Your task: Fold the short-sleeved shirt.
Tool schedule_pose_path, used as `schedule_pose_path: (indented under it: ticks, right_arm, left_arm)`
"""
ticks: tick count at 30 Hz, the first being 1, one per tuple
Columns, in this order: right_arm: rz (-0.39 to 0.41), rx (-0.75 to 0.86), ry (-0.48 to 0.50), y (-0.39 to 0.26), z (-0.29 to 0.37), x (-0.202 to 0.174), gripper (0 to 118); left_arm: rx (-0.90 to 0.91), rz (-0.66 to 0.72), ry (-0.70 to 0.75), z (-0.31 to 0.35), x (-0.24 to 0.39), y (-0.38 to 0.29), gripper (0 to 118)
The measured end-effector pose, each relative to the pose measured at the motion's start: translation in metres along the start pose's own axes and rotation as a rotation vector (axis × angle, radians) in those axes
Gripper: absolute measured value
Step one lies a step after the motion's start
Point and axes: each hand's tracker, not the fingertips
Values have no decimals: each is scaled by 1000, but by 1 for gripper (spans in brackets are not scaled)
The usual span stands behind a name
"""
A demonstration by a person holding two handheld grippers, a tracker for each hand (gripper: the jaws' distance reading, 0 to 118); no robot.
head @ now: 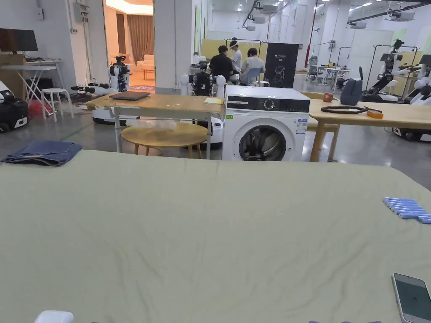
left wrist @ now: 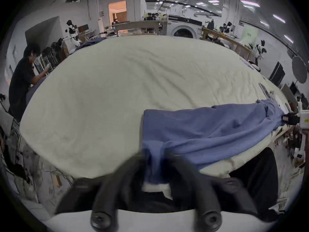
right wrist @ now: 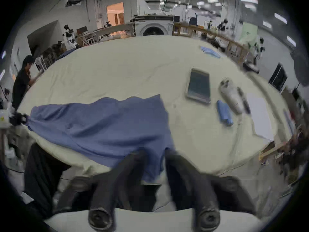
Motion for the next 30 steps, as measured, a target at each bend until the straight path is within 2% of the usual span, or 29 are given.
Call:
schedule_pose_path:
  ticks: [1,2,3,8,13,14,15,17,18,19,20,21,22,24,27,30]
  right_arm:
    - [28,28,-54,4,6,-1,71]
    - [29,60,-65,9,13,-1,97]
    - [10,116,-59,16,23,-2,107]
    - [-149,533,-31,63,82,-28,107]
    - [-288,861,21,99,114,-77,107]
    - [-292,894,33,104,116,-86,107]
    - [-289,921,33,108,116,-97,107]
    - [-267,920,42,116,111,-116,106]
    - [-237,907,87,121,109,-124,105]
    - [-219,891,119,123,106,-132,88]
    - [-210,877,127,125,102,-141,56]
    - [-192,857,104,127,96,-150,1]
    - [-180,867,63,119,89,-159,0]
    - [-142,819,142,116,83,-164,0]
    - [-118,795,121,103,67,-172,0]
    - [-122,763,144,99,62,-163,0]
  left_arm:
    - [34,-1,49,8,0,2,60]
    - [68,3,53,16,-1,6,86]
    - [125,16,43,27,-3,13,99]
    - [476,86,-52,89,17,61,100]
    - [722,8,-71,124,63,100,99]
    - [767,-10,-78,127,70,102,92]
    - [828,-34,-91,130,78,101,80]
    - [879,-61,-111,129,91,102,70]
    - [874,-59,-113,128,96,103,63]
    - [856,-60,-123,125,99,105,30]
    - [836,-54,-138,120,100,107,3]
    - [799,-27,-176,112,98,108,0]
    - [736,-6,-242,106,90,110,0]
    - [656,93,-356,89,64,109,0]
    - [463,255,-509,51,5,104,0]
    - [207,433,-762,1,-60,85,0]
